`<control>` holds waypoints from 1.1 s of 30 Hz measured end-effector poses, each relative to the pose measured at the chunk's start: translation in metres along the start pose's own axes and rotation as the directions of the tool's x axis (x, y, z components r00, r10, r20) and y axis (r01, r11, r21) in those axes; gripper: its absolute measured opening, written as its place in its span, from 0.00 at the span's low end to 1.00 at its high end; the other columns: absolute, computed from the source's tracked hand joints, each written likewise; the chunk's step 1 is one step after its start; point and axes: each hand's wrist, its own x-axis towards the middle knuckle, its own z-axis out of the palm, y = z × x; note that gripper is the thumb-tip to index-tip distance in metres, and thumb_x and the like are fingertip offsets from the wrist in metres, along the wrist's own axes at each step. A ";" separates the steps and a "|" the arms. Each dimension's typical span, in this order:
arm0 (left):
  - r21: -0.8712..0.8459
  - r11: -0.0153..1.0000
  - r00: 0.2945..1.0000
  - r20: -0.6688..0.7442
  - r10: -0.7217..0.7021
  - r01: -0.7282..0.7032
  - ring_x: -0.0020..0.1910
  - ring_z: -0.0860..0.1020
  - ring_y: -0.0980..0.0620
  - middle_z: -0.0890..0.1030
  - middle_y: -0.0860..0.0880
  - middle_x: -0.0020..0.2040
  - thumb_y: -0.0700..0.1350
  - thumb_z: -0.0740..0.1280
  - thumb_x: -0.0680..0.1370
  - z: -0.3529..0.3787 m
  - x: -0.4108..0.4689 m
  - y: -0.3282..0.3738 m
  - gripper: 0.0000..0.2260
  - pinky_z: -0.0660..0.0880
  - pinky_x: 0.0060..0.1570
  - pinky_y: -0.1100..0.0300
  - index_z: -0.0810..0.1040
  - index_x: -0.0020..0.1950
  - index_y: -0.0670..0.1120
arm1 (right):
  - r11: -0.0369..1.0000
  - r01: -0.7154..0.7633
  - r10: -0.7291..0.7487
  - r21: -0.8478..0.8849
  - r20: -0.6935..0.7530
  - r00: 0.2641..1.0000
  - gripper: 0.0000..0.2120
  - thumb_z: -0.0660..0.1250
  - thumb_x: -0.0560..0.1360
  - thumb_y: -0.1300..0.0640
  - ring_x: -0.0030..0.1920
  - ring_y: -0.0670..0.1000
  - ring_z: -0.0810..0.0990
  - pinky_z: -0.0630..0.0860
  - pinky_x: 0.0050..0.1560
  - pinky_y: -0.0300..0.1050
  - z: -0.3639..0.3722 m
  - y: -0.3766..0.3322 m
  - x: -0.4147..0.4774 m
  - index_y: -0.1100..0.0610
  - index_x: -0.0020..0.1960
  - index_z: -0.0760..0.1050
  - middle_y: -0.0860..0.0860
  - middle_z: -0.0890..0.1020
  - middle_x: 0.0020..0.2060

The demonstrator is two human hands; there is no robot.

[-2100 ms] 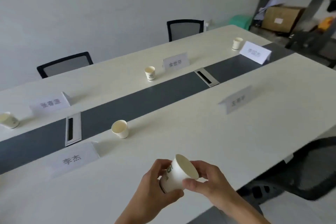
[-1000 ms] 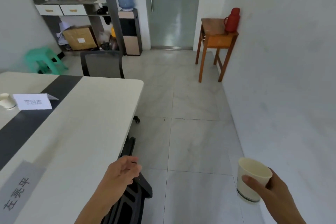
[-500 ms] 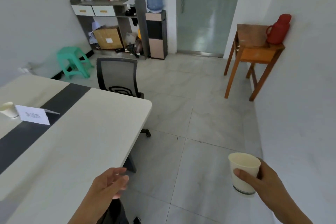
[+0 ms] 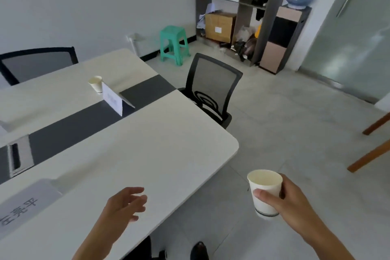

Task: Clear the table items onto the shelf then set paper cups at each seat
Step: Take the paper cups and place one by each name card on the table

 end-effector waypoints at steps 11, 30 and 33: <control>-0.065 0.998 0.950 -0.311 -0.014 -0.007 0.47 0.83 0.46 0.84 0.44 0.47 0.42 0.68 0.78 -0.031 0.074 0.066 0.07 0.78 0.49 0.50 0.80 0.54 0.50 | 0.983 0.109 -0.045 -0.147 0.383 0.923 0.36 0.76 0.49 0.37 0.43 0.40 0.83 0.75 0.45 0.41 0.036 -0.088 0.184 0.49 0.54 0.76 0.44 0.85 0.44; -0.476 0.858 0.654 -0.589 -0.475 0.194 0.49 0.82 0.44 0.83 0.43 0.48 0.41 0.69 0.77 -0.035 0.043 -0.014 0.08 0.77 0.44 0.56 0.78 0.55 0.48 | 0.852 0.479 -0.065 -0.210 0.866 0.496 0.32 0.78 0.55 0.43 0.51 0.49 0.80 0.76 0.46 0.42 0.345 -0.179 0.323 0.49 0.57 0.74 0.46 0.81 0.50; -0.481 0.860 0.662 -0.589 -0.462 0.172 0.48 0.82 0.43 0.83 0.43 0.47 0.40 0.69 0.77 -0.071 0.058 -0.030 0.08 0.77 0.44 0.55 0.78 0.52 0.51 | 0.824 0.526 -0.100 -0.211 0.860 0.500 0.29 0.80 0.60 0.49 0.52 0.50 0.79 0.75 0.47 0.43 0.419 -0.182 0.322 0.51 0.58 0.74 0.46 0.81 0.50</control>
